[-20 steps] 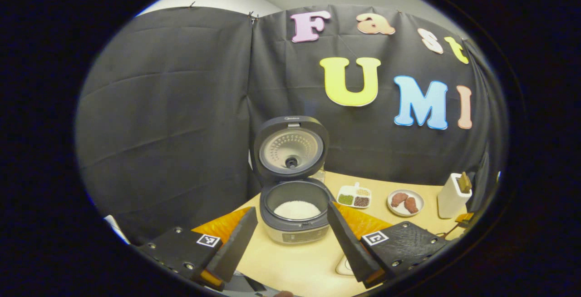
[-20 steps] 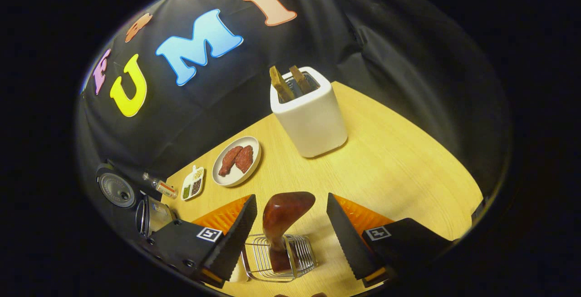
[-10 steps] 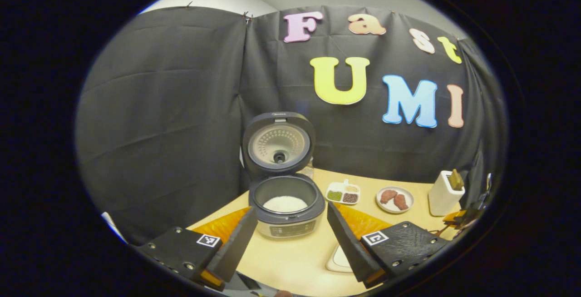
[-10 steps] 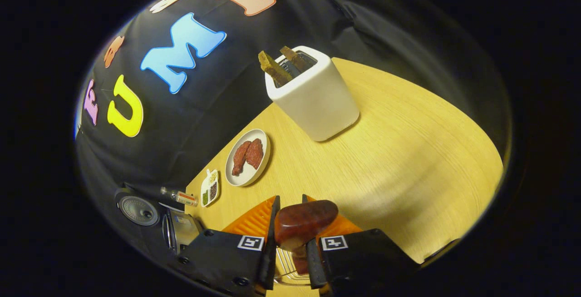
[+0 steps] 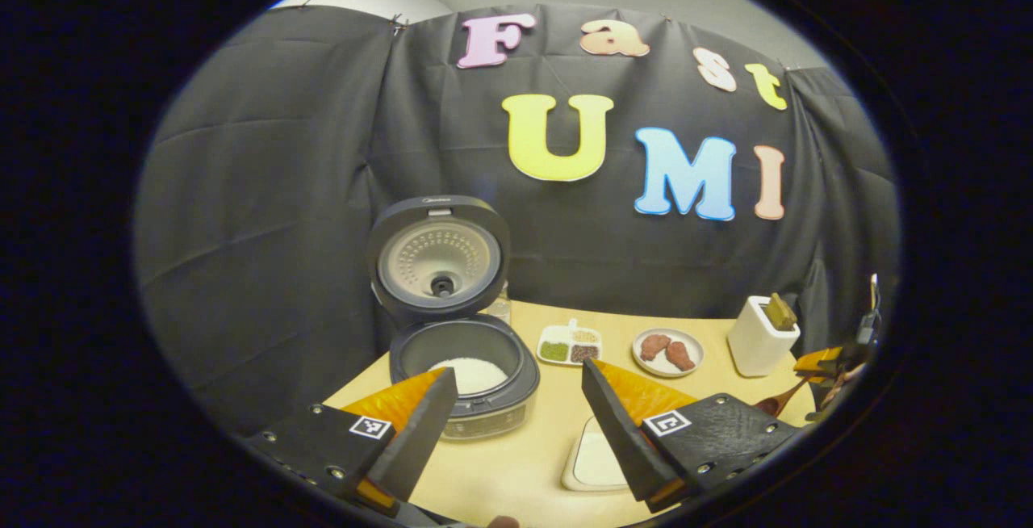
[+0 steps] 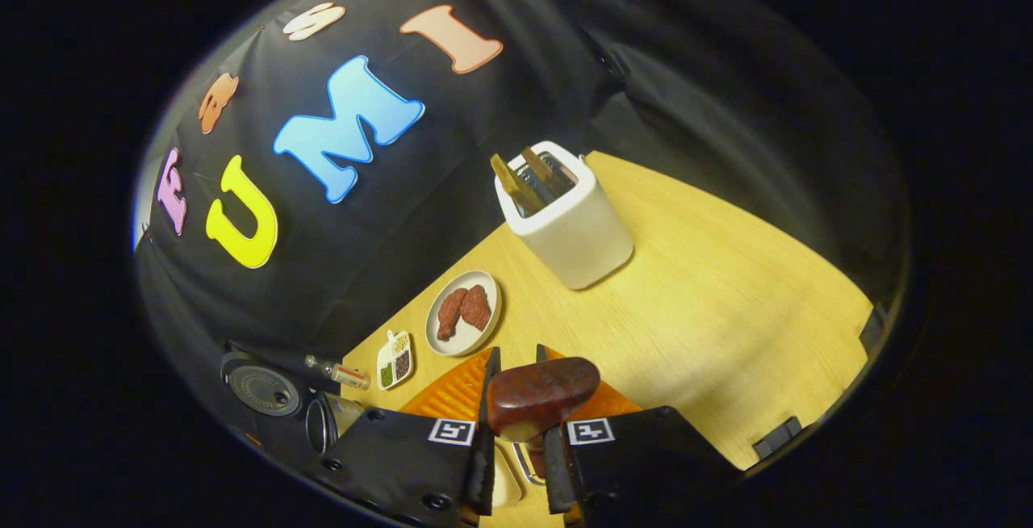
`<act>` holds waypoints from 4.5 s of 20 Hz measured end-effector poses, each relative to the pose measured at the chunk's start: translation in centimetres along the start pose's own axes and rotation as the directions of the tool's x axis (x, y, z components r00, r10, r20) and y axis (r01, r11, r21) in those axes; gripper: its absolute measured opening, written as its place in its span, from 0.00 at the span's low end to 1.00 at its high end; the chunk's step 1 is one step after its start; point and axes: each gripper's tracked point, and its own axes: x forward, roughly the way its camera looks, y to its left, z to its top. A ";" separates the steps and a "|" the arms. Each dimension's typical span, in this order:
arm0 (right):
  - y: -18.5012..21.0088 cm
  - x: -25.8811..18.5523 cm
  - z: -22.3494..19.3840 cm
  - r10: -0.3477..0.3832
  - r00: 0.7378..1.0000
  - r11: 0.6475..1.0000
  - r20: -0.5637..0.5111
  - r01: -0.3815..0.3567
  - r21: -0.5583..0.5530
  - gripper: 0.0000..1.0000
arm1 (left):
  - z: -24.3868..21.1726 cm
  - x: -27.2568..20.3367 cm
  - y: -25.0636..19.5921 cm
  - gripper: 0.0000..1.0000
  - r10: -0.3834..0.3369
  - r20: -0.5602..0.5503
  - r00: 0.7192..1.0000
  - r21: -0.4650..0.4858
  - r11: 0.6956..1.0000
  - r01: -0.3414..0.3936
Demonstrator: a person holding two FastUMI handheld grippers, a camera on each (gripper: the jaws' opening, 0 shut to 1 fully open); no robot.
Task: Close the left gripper, press the button to open the rice cooker; take a wooden spoon from the chopstick holder with the right hand, scoop a spoonful of rice and pour it into the rice cooker, then put the wooden spoon back into the chopstick holder.
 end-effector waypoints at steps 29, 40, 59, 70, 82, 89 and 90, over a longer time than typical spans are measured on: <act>18.1 -6.8 -5.9 0.099 0.985 0.986 0.141 -0.079 -0.145 0.27 | -3.4 7.0 11.5 0.98 -0.233 -0.015 0.972 0.031 0.972 0.233; 16.6 0.8 -17.1 -0.009 0.998 0.890 -0.057 -0.018 -0.455 0.27 | -7.3 5.6 16.6 0.97 -0.133 -0.090 0.987 -0.052 0.990 0.128; 20.2 2.9 -27.9 0.013 0.946 0.902 -0.323 -0.150 -0.404 0.27 | -9.3 3.5 18.9 0.97 -0.058 -0.110 0.992 -0.006 0.998 0.058; 18.3 1.3 -23.1 0.085 0.956 0.984 -0.281 -0.124 -0.124 0.27 | -8.1 3.2 17.5 0.97 -0.079 -0.084 0.993 0.027 0.996 0.081; 16.5 -0.9 -14.0 0.111 0.982 0.977 -0.152 -0.079 0.198 0.27 | -8.2 3.8 16.0 0.99 -0.099 -0.099 0.990 0.046 0.994 0.104; 20.3 -0.8 -10.4 0.212 0.966 0.933 -0.148 -0.155 0.325 0.27 | -8.3 4.4 17.1 0.97 -0.062 -0.103 0.993 0.043 0.997 0.066; 21.4 -0.9 -10.2 0.235 0.960 0.922 -0.155 -0.170 0.347 0.24 | -8.2 4.5 17.4 0.99 -0.055 -0.101 0.993 0.041 0.997 0.059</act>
